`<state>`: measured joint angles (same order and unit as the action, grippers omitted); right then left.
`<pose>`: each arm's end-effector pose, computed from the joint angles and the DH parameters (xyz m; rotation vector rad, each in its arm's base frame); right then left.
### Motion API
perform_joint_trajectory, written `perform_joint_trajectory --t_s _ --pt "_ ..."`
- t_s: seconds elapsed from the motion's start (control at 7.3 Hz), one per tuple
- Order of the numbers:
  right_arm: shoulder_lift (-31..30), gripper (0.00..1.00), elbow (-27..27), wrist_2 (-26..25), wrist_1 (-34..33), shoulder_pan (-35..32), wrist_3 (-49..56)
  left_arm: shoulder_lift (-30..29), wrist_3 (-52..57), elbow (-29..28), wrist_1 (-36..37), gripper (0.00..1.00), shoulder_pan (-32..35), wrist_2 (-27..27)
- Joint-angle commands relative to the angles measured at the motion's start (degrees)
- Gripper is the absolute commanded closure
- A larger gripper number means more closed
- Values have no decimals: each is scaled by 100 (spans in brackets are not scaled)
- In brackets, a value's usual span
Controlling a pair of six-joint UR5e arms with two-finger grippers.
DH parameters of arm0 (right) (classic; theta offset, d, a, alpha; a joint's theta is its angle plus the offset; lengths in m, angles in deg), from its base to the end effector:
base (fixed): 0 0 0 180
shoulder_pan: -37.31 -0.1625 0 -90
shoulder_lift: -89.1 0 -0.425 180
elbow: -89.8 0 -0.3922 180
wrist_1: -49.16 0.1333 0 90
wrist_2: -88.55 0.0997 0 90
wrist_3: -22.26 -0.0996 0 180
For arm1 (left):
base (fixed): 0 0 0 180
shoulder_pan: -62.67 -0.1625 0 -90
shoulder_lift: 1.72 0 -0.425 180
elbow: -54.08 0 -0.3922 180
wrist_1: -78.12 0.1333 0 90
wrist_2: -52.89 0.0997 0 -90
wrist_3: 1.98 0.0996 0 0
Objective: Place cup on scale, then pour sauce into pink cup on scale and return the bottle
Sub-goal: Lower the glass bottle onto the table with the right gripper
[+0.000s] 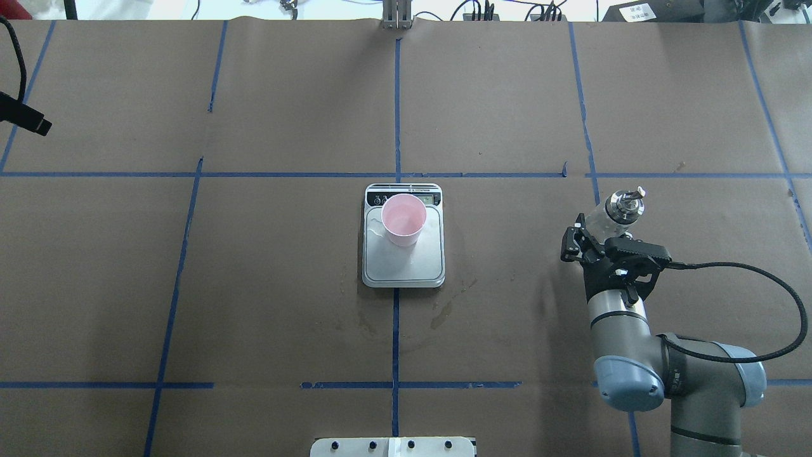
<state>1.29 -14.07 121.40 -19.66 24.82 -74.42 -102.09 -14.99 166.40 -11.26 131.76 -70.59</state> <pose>-0.4463 -0.3211 0.4614 1.0033 -0.5524 0.6214 0.1178 -0.5279 0.3862 0.3549 0.7045 0.2942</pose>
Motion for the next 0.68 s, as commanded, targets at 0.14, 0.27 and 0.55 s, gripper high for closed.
perform_joint_trajectory --t_s 0.14,0.27,0.55 --pt "-16 100 94 19 0 0 0 0 0 26 0 0 0 0" --pt "-16 7 146 19 0 9 0 0 0 26 0 0 0 0" --pt "-7 0 165 10 9 18 0 0 0 35 9 0 0 0"
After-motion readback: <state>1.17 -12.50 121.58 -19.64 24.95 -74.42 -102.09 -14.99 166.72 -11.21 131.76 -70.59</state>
